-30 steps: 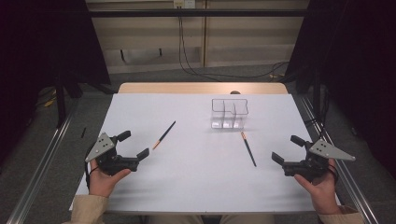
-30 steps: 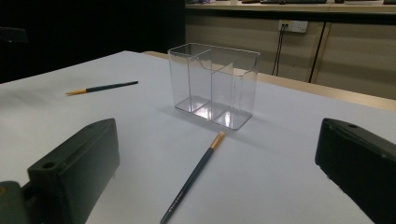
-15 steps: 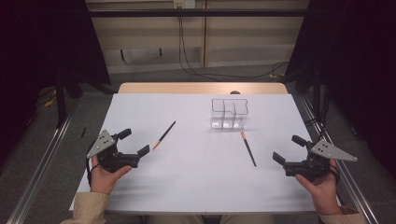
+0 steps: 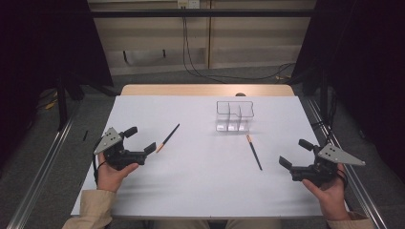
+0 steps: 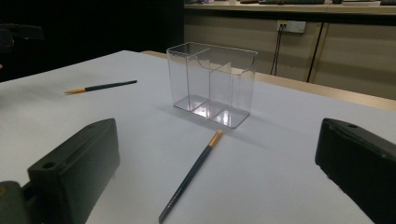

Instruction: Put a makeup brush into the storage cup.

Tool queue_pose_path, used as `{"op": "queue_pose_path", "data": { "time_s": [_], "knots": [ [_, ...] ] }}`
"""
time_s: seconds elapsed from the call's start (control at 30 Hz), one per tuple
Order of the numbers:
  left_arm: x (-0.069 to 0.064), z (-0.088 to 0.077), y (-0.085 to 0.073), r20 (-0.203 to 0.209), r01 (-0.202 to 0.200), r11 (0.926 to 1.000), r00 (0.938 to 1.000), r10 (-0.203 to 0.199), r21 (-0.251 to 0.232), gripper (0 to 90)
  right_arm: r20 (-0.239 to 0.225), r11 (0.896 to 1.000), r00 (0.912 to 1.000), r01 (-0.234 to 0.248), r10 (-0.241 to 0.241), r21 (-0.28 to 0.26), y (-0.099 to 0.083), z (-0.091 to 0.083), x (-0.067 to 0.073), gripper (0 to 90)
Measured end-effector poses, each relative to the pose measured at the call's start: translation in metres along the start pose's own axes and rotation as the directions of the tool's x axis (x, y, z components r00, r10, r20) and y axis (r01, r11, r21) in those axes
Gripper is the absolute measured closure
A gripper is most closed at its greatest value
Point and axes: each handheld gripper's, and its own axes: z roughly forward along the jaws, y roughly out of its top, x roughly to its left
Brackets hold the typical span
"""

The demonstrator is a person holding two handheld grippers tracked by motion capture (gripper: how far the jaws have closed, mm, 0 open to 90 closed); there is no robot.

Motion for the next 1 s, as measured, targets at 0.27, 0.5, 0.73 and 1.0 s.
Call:
{"op": "queue_pose_path", "data": {
  "time_s": [0.27,0.5,0.73,1.0],
  "knots": [
    [0.003,0.014,0.003,-0.002,0.010,0.9999,0.9999,-0.010,-0.005,0.0,-0.001,1.000,1.0000,-0.002,0.002,0.002,0.000,0.001,0.000,0.0],
    [0.005,0.025,0.005,-0.003,0.002,1.0000,1.0000,-0.002,-0.002,0.0,-0.003,1.000,1.0000,-0.005,0.005,-0.002,0.000,0.002,0.000,0.0],
    [0.008,0.036,0.006,-0.008,0.013,0.9999,0.9999,-0.013,-0.001,0.1,-0.005,1.000,1.0000,-0.006,0.006,-0.001,0.000,0.002,0.000,0.0],
    [0.010,0.046,0.007,-0.009,0.020,0.9998,0.9998,-0.021,-0.007,0.1,-0.005,1.000,1.0000,-0.006,0.006,-0.001,0.000,0.002,0.000,0.0]
  ]
}}
